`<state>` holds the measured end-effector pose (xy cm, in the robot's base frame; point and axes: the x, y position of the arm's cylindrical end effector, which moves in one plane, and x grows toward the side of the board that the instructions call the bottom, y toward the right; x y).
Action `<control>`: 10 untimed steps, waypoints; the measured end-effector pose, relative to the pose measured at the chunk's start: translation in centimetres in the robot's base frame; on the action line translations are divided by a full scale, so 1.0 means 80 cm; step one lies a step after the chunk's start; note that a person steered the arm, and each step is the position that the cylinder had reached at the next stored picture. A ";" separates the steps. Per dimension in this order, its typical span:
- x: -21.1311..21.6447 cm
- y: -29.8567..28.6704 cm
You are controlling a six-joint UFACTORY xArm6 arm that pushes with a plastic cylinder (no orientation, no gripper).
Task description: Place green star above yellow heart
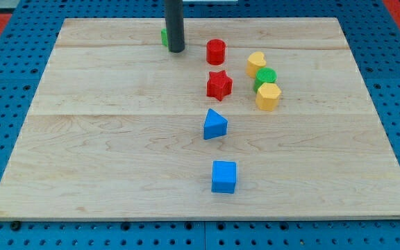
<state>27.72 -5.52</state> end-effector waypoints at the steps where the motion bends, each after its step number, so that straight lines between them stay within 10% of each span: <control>1: -0.007 -0.049; 10: -0.056 0.179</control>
<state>23.25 8.76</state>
